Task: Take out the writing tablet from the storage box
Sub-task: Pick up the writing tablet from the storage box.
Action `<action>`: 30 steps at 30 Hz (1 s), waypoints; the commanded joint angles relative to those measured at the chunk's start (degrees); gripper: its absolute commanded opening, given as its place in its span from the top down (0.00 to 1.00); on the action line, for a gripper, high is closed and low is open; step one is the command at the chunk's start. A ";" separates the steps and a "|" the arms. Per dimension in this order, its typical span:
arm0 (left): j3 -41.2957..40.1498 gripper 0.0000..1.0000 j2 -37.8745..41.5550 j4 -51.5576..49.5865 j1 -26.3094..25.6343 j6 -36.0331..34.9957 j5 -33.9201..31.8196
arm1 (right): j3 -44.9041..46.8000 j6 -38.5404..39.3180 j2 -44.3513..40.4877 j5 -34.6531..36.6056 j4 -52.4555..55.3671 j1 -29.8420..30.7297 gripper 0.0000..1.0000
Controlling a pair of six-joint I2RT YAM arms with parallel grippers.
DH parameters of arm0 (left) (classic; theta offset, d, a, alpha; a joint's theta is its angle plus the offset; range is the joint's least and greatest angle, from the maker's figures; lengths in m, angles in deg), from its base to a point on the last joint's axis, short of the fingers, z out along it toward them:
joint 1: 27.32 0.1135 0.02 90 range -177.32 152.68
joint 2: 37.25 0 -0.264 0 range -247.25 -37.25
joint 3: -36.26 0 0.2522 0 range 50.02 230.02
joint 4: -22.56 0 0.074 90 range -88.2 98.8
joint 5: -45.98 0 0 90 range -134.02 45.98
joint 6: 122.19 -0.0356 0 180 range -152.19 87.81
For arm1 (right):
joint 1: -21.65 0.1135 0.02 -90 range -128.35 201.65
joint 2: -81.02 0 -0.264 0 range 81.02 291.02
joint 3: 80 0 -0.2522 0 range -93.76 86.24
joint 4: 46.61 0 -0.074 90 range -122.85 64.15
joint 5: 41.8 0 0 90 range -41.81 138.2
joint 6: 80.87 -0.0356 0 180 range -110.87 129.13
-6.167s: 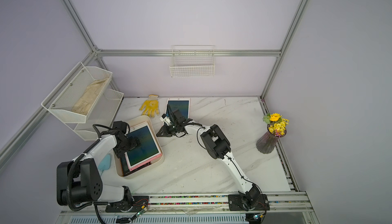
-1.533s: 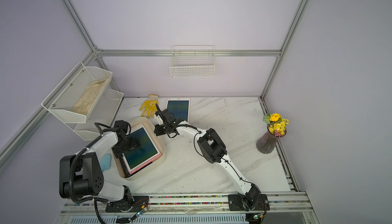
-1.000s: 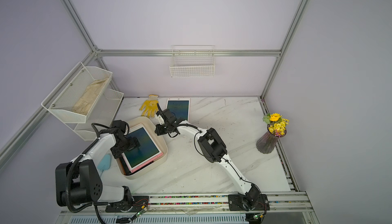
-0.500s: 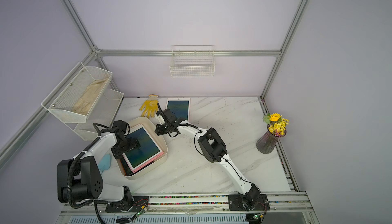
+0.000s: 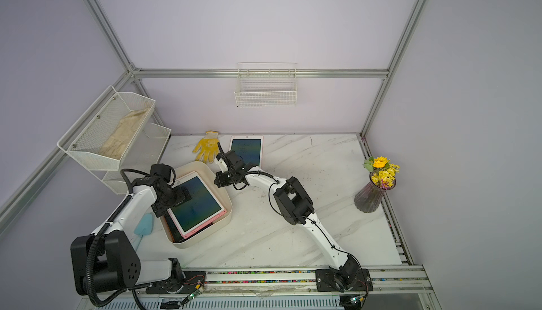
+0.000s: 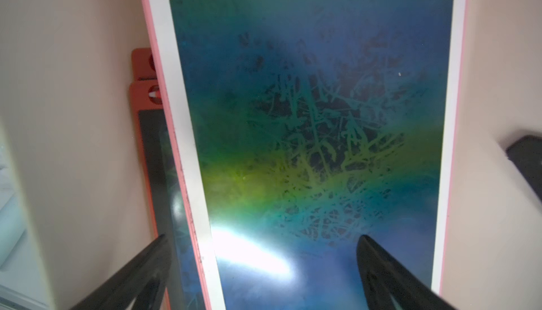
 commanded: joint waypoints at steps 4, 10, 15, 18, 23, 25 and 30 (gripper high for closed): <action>4.77 0.04 -0.92 -0.46 0.61 0.46 1.72 | 1.59 0.23 1.03 -1.01 -0.83 -0.89 1.00; 3.69 0.04 -1.32 -0.02 0.61 0.50 1.48 | 3.66 0.48 -0.16 -0.71 -1.49 -0.89 1.00; 3.31 0.04 -1.32 0.13 0.61 0.44 1.00 | 3.57 0.49 -0.33 -0.71 -1.57 -0.89 1.00; 3.07 0.04 -1.73 0.57 0.61 0.45 1.64 | 3.82 0.55 -0.57 -0.71 -1.77 -0.89 1.00; 2.52 0.05 -2.36 1.29 0.61 0.37 2.16 | 4.49 0.42 -0.86 -0.73 -2.19 -0.93 1.00; 2.39 0.04 -2.29 1.22 0.61 0.24 2.17 | 4.30 0.40 -0.69 -0.80 -2.10 -0.89 1.00; 2.08 0.05 -2.63 1.29 0.61 0.25 1.61 | 4.11 0.44 -0.69 -0.93 -2.06 -0.89 1.00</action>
